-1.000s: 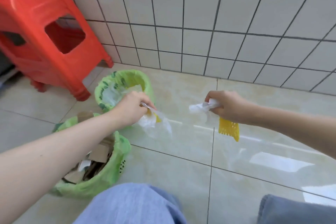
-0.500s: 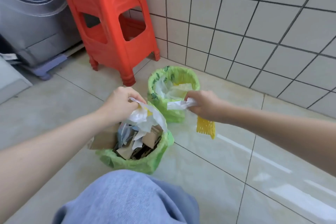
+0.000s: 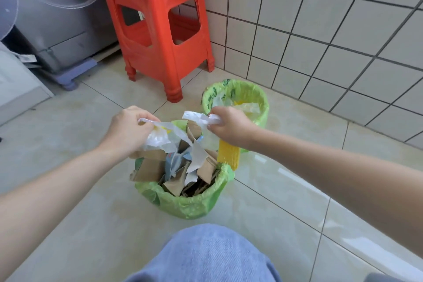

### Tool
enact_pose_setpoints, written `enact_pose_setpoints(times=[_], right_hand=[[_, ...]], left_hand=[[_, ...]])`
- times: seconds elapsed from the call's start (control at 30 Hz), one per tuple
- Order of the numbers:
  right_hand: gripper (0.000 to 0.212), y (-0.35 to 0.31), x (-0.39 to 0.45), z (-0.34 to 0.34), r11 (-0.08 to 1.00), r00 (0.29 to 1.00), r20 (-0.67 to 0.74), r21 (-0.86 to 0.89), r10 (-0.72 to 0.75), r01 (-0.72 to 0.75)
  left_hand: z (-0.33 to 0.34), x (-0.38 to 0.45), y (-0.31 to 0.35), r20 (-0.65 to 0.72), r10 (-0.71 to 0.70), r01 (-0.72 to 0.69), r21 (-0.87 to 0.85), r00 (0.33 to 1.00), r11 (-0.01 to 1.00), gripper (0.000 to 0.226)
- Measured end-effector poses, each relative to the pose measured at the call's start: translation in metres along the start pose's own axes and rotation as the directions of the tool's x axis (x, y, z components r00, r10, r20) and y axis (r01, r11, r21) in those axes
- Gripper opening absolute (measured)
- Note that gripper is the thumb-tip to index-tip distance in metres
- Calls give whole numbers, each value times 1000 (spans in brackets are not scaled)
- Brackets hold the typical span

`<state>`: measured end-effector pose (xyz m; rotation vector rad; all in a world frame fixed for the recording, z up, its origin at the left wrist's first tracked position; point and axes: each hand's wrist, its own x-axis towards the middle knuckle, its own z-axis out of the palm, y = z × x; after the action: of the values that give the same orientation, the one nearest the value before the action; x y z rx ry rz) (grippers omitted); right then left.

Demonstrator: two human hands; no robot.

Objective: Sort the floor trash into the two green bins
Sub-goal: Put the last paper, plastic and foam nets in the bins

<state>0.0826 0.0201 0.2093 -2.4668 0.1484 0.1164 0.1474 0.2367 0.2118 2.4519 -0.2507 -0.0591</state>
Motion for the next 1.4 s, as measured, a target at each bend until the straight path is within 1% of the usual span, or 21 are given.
enact_pose_setpoints(times=[0.17, 0.33, 0.43, 0.53, 0.63, 0.8, 0.9, 0.97, 1.03, 1.1, 1.17, 1.23, 1.27, 1.33, 1.4], right_hand=[[28, 12, 6, -2, 999, 998, -38, 0, 46, -46], [30, 27, 27, -19, 996, 994, -70, -9, 89, -90], [15, 43, 49, -29, 992, 986, -111, 2, 127, -128], [21, 61, 72, -37, 985, 972, -158, 28, 174, -171], [20, 76, 95, -42, 981, 964, -179, 18, 195, -195], [27, 105, 133, -39, 971, 958, -168, -10, 235, -240], [26, 121, 151, -33, 970, 953, -196, -34, 231, -242], [23, 132, 161, -26, 968, 948, -211, -35, 238, -250], [26, 144, 170, -17, 968, 947, -206, -1, 244, -250], [32, 150, 171, -8, 971, 953, -186, 36, 241, -238], [35, 162, 179, 2, 971, 957, -165, 67, 238, -230], [40, 166, 174, 8, 983, 977, -120, -21, 179, -183], [42, 171, 174, 12, 983, 987, -73, -102, 146, -153], [47, 180, 173, 18, 946, 992, 55, -312, 113, -90], [50, 185, 172, 20, 892, 977, 162, -450, 137, -51]], left_hand=[[19, 11, 10, 28, 1, 0, -38, 1000, 999, 30], [46, 36, 34, 21, -1, 3, -79, 1000, 997, 32], [59, 57, 49, 8, -67, 68, -141, 998, 988, 34], [72, 84, 65, 1, -118, 115, -247, 993, 962, 34], [90, 109, 75, 12, -112, 111, -269, 994, 957, 32], [131, 140, 87, 71, -136, 151, -302, 988, 941, 25], [158, 152, 89, 127, -130, 164, -312, 983, 936, 14], [174, 161, 89, 135, -120, 154, -279, 984, 948, 17], [187, 168, 88, 143, -84, 114, -221, 986, 969, 28], [196, 172, 85, 151, -23, 42, -124, 988, 991, 39], [214, 184, 81, 173, 40, -38, -14, 984, 999, 46], [221, 186, 76, 242, 102, -133, 112, 965, 985, 43], [227, 188, 73, 293, 118, -178, 189, 949, 966, 39], [237, 191, 70, 417, 105, -253, 318, 903, 914, 36], [244, 191, 68, 526, 86, -333, 395, 846, 856, 41]])
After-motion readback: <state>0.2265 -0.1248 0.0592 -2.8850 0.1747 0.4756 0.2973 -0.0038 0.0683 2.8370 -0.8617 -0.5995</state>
